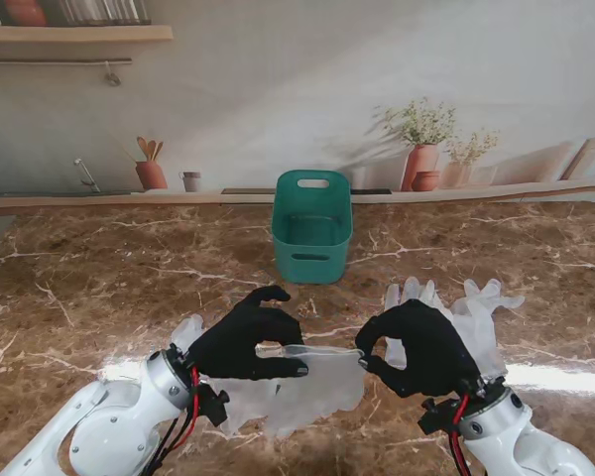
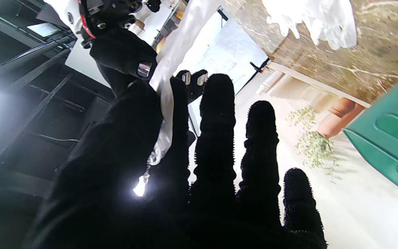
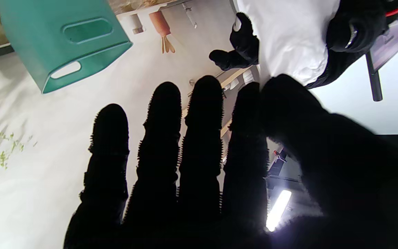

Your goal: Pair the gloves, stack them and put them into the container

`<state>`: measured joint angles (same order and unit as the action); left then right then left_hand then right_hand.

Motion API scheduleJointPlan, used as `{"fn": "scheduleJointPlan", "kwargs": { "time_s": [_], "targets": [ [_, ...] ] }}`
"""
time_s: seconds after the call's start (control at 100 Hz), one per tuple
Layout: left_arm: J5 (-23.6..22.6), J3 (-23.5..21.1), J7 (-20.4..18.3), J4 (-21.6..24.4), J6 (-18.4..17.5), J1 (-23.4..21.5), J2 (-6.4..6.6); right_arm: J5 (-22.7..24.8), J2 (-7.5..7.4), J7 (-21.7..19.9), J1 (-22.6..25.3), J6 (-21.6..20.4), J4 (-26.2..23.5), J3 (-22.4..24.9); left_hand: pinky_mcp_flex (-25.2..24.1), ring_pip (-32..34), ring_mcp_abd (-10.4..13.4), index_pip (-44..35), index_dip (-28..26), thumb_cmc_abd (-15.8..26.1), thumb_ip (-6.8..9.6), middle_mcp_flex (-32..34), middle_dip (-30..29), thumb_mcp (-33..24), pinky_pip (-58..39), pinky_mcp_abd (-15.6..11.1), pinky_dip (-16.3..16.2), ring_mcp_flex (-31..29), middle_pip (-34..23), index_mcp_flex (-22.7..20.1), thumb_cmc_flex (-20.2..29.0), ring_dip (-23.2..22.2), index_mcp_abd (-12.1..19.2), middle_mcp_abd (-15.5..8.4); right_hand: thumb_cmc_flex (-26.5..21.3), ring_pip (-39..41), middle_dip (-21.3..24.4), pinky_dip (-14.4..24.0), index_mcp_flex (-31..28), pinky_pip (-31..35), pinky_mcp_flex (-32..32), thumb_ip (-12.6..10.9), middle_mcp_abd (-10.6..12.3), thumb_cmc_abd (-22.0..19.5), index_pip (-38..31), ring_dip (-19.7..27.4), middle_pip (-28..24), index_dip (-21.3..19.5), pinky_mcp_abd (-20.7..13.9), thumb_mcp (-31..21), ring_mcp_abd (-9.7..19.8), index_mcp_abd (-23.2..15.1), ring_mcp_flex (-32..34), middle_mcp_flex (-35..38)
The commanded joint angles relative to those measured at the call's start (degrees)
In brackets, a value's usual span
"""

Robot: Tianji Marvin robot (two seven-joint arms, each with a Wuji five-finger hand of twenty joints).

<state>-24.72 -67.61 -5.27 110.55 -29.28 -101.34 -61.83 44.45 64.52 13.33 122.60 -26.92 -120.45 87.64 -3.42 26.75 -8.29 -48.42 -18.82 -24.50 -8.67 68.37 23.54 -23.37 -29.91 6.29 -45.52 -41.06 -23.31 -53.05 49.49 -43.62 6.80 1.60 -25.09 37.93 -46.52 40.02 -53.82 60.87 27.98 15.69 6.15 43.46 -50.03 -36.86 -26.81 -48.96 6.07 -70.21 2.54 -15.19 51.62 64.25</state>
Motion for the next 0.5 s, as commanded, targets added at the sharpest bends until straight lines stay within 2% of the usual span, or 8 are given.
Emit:
{"fn": "scheduleJointPlan", "kwargs": {
  "time_s": [0.0,0.13,0.24,0.49],
  "targets": [
    [0.72,0.15,-0.83,0.71,-0.77,-1.38,0.55,-1.44,-0.07,-1.71,2.24,-0.97,-0.80,0.72,-0.31,2.08,0.00,-1.47,1.28,0.03,-1.68,4.13,-0.90,-2.30,-2.26,0.09,0.38,-2.53,-0.87,-2.74,-1.02,-0.99,-0.24,0.58,-0.92,0.91,-1.09,1.72,-2.41,1.87,0.12,-4.18,-0.19,0.23,-2.04,-1.06,-0.44,0.78,0.28,-4.46,-0.33,-1.14,1.99,1.24],
    [3.00,0.16,-2.86,1.04,-1.49,-2.06,1.02,-3.99,-0.19,-4.32,4.09,-2.37,-1.82,2.01,-0.42,2.36,-0.16,-1.85,2.77,-0.36,-1.95,5.00,-1.63,-3.03,-4.03,0.25,0.45,-3.15,-1.08,-3.45,-1.31,-1.09,-0.96,0.82,-1.05,1.17,-1.24,1.67,-2.51,2.19,0.25,-4.37,-0.35,0.45,-2.34,-1.24,-0.60,1.09,0.34,-4.65,-0.51,-0.67,2.17,1.54],
    [6.65,0.62,-4.74,0.58,-1.42,-2.04,1.32,-6.72,-0.35,-6.73,4.98,-2.18,-2.57,2.59,-0.37,2.46,-0.54,-1.93,3.27,-0.30,-2.03,5.28,-1.80,-3.34,-4.50,0.36,0.63,-3.21,-1.21,-3.76,-1.29,-1.16,-1.72,1.29,-0.95,1.98,-1.50,1.72,-2.81,2.99,0.33,-4.37,-0.75,1.74,-2.96,-1.70,-0.93,1.66,0.64,-5.69,-0.88,-0.16,2.39,1.91],
    [10.56,2.08,-7.85,-3.30,1.90,0.36,1.61,-10.81,-1.17,-12.81,3.92,2.94,-2.41,2.47,-0.51,2.65,-1.14,-1.64,4.12,-0.14,-2.14,5.63,-2.28,-4.00,-5.38,0.51,0.91,-3.12,-1.14,-4.28,-1.38,-1.29,-3.03,2.20,-1.58,3.70,-2.23,1.90,-3.26,4.57,0.40,-3.85,-1.78,3.58,-4.11,-2.48,-1.85,2.50,0.88,-7.28,-1.69,1.03,2.66,2.47]
  ]
}}
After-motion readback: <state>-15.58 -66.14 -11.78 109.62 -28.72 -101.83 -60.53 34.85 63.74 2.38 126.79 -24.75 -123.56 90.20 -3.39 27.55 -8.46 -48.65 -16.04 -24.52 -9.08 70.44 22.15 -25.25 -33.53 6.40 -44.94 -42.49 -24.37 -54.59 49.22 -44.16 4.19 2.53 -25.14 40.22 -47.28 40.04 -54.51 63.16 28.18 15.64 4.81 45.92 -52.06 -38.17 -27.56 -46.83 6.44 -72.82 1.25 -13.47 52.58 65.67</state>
